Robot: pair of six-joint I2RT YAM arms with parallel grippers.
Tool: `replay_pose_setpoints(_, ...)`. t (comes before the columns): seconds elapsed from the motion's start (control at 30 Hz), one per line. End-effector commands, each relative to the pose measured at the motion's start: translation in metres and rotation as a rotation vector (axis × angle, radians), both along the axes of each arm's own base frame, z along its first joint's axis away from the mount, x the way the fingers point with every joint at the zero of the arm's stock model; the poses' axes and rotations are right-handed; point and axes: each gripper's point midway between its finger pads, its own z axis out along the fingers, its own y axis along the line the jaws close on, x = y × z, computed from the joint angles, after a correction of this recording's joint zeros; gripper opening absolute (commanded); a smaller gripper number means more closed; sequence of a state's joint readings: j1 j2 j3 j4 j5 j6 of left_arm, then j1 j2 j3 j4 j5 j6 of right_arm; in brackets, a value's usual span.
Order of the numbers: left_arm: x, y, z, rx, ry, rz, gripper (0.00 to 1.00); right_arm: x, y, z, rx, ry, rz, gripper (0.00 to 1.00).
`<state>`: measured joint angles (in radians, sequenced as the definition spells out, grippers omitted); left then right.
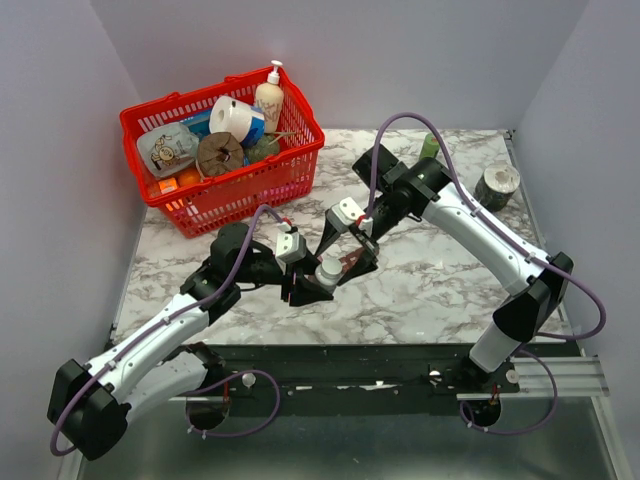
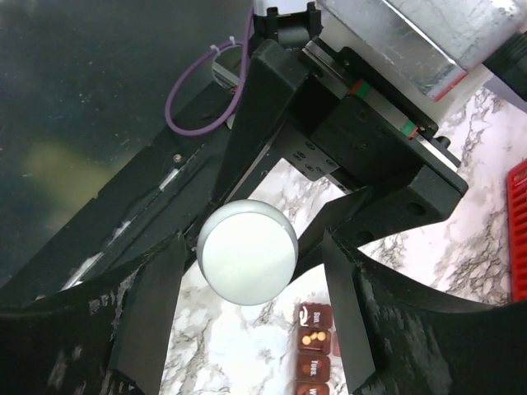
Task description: Sort the pills into containers
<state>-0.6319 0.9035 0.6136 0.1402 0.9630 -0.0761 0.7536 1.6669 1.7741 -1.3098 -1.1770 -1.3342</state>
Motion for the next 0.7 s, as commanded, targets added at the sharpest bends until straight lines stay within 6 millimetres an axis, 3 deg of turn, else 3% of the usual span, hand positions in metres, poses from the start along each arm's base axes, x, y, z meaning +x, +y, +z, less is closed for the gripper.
replay_pose_setpoints(0.0,0.000,-0.002,0.017,-0.034,-0.059,-0.029,0.00,-0.019,-0.009,0.006,-0.030,0.090,0.007,0.69)
replay_pose_setpoints(0.07,0.004,-0.001,0.014,-0.023,-0.069,-0.005,0.00,-0.017,-0.008,0.005,-0.045,0.103,-0.005,0.62)
replay_pose_setpoints(0.1,0.009,0.000,0.013,-0.018,-0.074,0.026,0.00,-0.017,-0.008,0.005,-0.051,0.111,-0.012,0.49)
replay_pose_setpoints(0.2,0.021,0.002,0.019,-0.027,-0.101,0.109,0.00,-0.017,-0.008,-0.001,-0.078,0.135,-0.025,0.44)
replay_pose_setpoints(0.3,0.034,0.006,0.035,-0.063,-0.146,0.201,0.00,-0.011,-0.004,-0.007,-0.105,0.168,-0.086,0.41)
replay_pose_setpoints(0.33,0.045,0.010,0.048,-0.101,-0.183,0.285,0.00,-0.008,-0.002,-0.009,-0.115,0.177,-0.111,0.37)
replay_pose_setpoints(0.5,0.085,0.028,0.082,-0.206,-0.234,0.588,0.00,0.032,0.016,-0.032,-0.252,0.318,-0.429,0.36)
replay_pose_setpoints(0.53,0.087,0.026,0.087,-0.222,-0.249,0.620,0.00,0.040,0.018,-0.045,-0.299,0.340,-0.481,0.37)
replay_pose_setpoints(0.57,0.102,0.036,0.091,-0.229,-0.261,0.740,0.00,0.055,0.017,-0.057,-0.365,0.368,-0.613,0.37)
replay_pose_setpoints(0.63,0.110,0.036,0.095,-0.255,-0.274,0.817,0.00,0.063,0.012,-0.083,-0.435,0.392,-0.708,0.37)
replay_pose_setpoints(0.67,0.121,0.045,0.095,-0.261,-0.261,0.915,0.00,0.073,0.015,-0.081,-0.403,0.401,-0.778,0.38)
